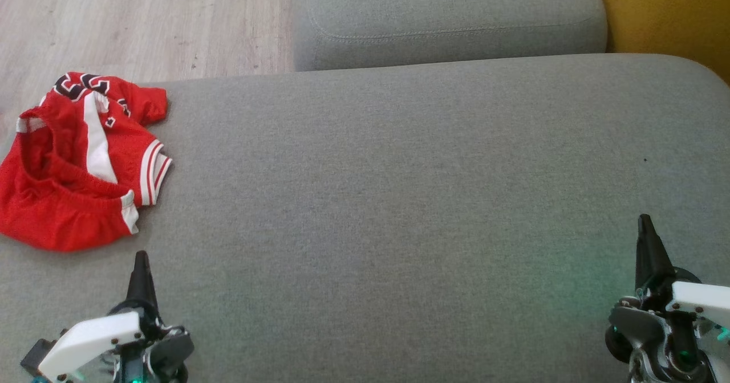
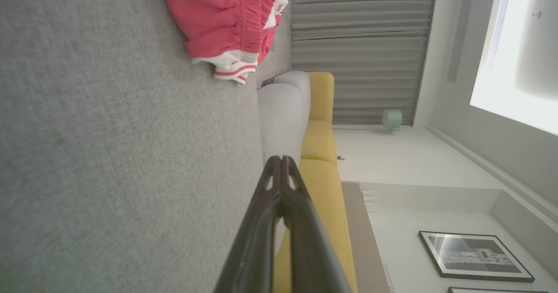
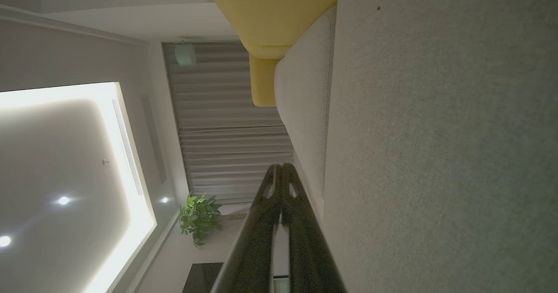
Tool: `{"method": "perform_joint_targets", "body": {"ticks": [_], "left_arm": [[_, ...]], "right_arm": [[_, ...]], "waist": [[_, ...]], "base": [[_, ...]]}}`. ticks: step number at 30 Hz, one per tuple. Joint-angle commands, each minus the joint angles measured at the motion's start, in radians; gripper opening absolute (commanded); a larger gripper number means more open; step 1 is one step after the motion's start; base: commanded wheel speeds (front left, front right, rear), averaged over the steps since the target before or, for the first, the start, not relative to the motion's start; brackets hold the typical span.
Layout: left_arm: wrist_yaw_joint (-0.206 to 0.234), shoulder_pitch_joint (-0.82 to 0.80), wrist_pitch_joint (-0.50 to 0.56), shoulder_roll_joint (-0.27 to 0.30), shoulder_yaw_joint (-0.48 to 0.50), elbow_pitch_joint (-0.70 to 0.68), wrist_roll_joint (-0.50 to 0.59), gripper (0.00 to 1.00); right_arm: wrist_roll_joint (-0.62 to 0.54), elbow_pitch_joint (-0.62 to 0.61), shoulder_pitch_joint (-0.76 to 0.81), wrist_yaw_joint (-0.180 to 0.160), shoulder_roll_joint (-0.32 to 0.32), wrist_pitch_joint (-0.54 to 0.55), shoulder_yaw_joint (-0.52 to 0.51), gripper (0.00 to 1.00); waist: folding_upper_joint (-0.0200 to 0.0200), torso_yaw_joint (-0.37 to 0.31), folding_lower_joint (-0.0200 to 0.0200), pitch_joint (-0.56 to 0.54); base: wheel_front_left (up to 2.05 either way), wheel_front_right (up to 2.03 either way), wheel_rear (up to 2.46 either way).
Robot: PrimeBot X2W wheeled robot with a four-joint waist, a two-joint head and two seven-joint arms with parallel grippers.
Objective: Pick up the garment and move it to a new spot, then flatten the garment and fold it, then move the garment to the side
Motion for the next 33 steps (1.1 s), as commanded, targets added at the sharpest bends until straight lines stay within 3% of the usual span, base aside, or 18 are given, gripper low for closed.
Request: {"method": "perform_joint_targets", "body": {"ticks": [1, 25, 26, 33], "left_arm": [[-0.007, -0.050, 0.003, 0.004, 0.040, -0.029, 0.002, 0.00], [-0.007, -0.050, 0.003, 0.004, 0.039, -0.029, 0.002, 0.00], [0.000, 0.000, 0.000, 0.000, 0.000, 0.000, 0.000, 1.00], [0.001, 0.030, -0.014, -0.001, -0.020, 0.034, 0.005, 1.00]], "right_arm": [[-0.003, -0.032, -0.054, 0.008, -0.005, 0.006, 0.021, 0.00], [-0.003, -0.032, -0.054, 0.008, -0.005, 0.006, 0.021, 0.00], [0.000, 0.000, 0.000, 0.000, 0.000, 0.000, 0.000, 1.00], [-0.007, 0.040, 0.027, 0.000, 0.004, -0.014, 0.016, 1.00]], "waist": [[0.0000, 0.000, 0.0000, 0.000], [0.0000, 0.000, 0.0000, 0.000], [0.0000, 0.000, 0.0000, 0.000], [0.0000, 0.000, 0.0000, -0.002]], "base": [[0.00, 0.00, 0.00], [0.00, 0.00, 0.00], [0.00, 0.00, 0.00], [0.00, 0.00, 0.00]]}}
